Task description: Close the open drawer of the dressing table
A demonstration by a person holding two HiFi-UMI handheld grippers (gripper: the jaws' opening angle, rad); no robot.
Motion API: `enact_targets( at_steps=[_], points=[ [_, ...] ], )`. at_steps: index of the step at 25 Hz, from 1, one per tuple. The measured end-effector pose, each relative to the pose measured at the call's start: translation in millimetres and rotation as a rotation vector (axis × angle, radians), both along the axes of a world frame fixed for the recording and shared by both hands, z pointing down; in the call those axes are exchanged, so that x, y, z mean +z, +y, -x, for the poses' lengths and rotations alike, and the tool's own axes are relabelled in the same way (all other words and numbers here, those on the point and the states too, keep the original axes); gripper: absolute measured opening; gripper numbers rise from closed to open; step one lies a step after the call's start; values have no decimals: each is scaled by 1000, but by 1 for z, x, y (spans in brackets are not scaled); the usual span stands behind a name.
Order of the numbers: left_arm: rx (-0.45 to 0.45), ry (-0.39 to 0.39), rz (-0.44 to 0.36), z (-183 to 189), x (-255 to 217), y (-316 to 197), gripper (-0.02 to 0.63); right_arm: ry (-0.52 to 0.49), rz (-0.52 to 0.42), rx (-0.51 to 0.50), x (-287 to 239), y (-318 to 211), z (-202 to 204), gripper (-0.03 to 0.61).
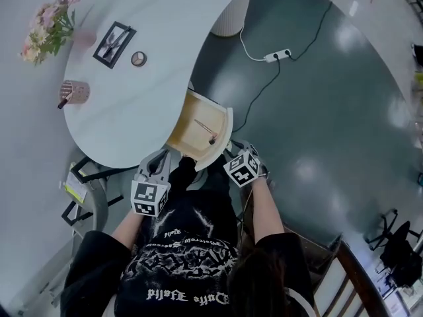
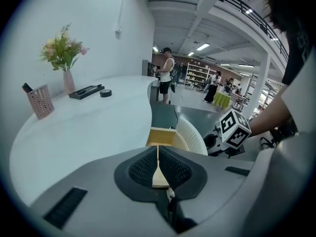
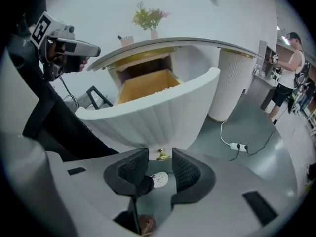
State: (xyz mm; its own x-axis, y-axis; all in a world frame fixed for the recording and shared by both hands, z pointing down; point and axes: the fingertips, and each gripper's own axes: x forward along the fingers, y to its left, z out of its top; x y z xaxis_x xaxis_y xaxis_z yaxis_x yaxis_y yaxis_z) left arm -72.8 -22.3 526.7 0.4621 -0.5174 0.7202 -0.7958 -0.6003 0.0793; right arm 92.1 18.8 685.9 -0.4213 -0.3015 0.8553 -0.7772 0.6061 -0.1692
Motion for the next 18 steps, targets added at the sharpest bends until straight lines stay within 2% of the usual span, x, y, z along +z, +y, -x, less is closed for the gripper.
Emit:
enact_targets(
  at_steps=[7,10,15,18],
  points=[
    [-18,-26,4,-3,4,4,28,39,23,-110,22,-1,2,169],
    [-1,-47,14,-7,7,9,28,31,26,-127,27,-6,5,169],
    [19,-77,18,-12,9,16,28,45,31,-212,33,-7,5,164],
    [27,-87,9,-16,7,16,28,60,30,-245,38,-5,5,141]
  ],
)
